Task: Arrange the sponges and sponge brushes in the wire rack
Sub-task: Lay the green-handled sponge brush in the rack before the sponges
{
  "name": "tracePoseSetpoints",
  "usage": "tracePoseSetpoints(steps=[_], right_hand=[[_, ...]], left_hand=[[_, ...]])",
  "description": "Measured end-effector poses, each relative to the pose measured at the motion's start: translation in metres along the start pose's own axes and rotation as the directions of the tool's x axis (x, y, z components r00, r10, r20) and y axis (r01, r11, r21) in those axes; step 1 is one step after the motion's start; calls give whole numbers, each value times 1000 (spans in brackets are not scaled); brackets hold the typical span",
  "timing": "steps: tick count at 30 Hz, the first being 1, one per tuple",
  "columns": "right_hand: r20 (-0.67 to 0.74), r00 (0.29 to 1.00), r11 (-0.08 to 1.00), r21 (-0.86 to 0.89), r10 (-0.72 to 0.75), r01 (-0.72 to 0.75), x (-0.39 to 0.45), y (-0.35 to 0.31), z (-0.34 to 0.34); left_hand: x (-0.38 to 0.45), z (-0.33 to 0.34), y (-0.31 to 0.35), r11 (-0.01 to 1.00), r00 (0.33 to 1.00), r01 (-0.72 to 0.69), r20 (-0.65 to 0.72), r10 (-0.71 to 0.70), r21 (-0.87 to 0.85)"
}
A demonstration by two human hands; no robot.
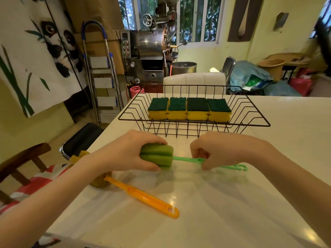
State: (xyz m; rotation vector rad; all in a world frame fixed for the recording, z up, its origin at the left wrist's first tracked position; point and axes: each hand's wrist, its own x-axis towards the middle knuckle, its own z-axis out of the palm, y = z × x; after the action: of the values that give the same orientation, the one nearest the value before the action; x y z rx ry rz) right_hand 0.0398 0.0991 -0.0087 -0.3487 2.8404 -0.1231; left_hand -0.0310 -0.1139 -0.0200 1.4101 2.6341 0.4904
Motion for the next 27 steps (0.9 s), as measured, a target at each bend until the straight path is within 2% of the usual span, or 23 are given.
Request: tracePoseSetpoints(steps=[8, 16, 19, 22, 27], right_hand=[[-278, 961, 988, 147, -5, 48, -13, 21, -24], [-544, 829, 946, 318, 129, 62, -17, 49, -41], [-575, 801, 930, 361, 167, 65, -10, 60, -41], [-572, 802, 934, 355, 175, 50, 5, 70, -38], [-487, 851, 937, 350, 197, -17, 34, 88, -43]], left_hand=[[16, -30, 1, 996, 986, -64, -160, 54, -58], [44, -49, -9, 990, 941, -127, -324, 101, -60], [60, -52, -21, 992, 926, -126, -363, 108, -25], [75, -52, -32, 994, 924, -111, -368, 108, 12], [100, -53, -51, 994, 962, -60, -260, 82, 91]])
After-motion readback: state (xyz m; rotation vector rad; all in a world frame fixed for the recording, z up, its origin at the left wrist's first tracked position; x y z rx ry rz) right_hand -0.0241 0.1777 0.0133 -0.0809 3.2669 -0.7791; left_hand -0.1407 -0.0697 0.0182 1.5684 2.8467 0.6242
